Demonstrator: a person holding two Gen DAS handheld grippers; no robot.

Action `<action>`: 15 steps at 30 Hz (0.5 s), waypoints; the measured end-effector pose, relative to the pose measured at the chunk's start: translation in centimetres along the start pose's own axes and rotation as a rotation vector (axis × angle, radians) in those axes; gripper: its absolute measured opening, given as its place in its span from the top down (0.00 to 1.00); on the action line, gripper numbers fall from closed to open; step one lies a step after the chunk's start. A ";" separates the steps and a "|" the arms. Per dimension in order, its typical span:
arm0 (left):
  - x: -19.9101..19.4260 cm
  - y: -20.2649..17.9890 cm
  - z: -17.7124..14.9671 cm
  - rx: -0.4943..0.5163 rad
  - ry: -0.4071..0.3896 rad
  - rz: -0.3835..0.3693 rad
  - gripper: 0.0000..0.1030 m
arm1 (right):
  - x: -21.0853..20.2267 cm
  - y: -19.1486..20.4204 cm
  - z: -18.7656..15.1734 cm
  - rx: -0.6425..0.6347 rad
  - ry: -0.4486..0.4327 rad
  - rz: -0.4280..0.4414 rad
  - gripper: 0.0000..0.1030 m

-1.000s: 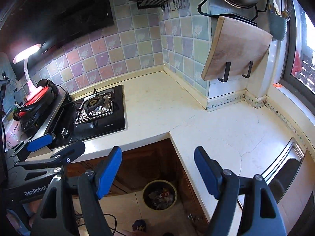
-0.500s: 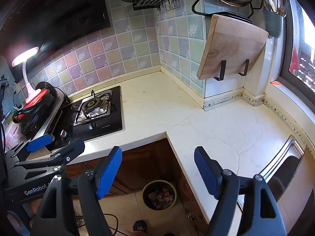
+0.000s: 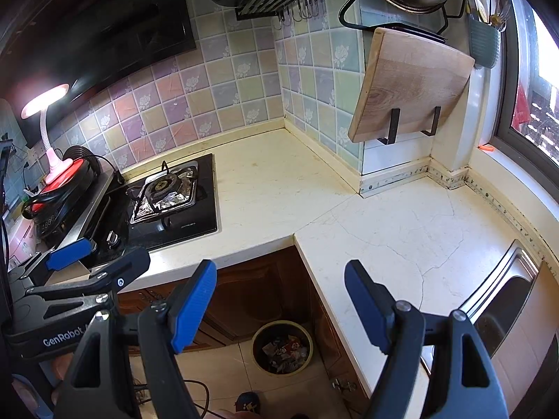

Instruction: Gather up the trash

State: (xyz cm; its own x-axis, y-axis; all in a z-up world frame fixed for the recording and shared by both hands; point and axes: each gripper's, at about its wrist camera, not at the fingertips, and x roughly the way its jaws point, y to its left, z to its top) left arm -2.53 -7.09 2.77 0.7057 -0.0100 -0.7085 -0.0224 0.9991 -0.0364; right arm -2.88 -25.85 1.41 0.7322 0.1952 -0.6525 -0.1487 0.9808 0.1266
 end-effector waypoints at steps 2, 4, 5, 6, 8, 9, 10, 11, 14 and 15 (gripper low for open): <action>0.0 -0.1 0.0 -0.001 0.002 -0.002 0.05 | 0.0 -0.1 0.0 -0.001 0.000 -0.001 0.26; 0.0 -0.1 -0.1 -0.003 0.004 -0.002 0.05 | 0.0 0.0 0.0 -0.001 -0.001 -0.001 0.26; 0.0 -0.2 -0.1 -0.004 0.004 -0.001 0.05 | 0.0 -0.1 -0.1 -0.001 0.000 -0.001 0.26; 0.0 -0.2 -0.1 -0.004 0.004 -0.001 0.05 | 0.0 0.0 -0.1 0.001 -0.001 0.000 0.26; 0.0 -0.2 -0.1 -0.006 0.005 0.000 0.05 | 0.0 0.0 -0.1 0.000 0.000 0.000 0.26; 0.0 -0.1 -0.2 -0.005 0.007 -0.002 0.05 | -0.1 -0.1 -0.1 0.001 0.001 -0.001 0.26; 0.0 0.0 -0.2 -0.005 0.009 -0.002 0.05 | -0.1 -0.2 -0.2 0.001 0.002 -0.002 0.26; 0.0 -0.1 -0.3 -0.006 0.011 -0.002 0.05 | -0.2 -0.2 -0.3 0.002 0.003 -0.003 0.26; 0.0 -0.3 -0.6 -0.010 0.012 0.002 0.05 | -0.2 -0.4 -0.5 0.003 0.004 -0.003 0.26; 0.0 -0.3 -0.6 -0.010 0.011 0.002 0.06 | -0.2 -0.5 -0.4 0.001 0.003 -0.002 0.26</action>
State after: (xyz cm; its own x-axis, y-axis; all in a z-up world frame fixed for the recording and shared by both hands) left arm -2.96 -7.46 2.40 0.6976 -0.0081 -0.7164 -0.0313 0.9986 -0.0417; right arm -3.25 -26.35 1.16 0.7303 0.1935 -0.6551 -0.1465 0.9811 0.1264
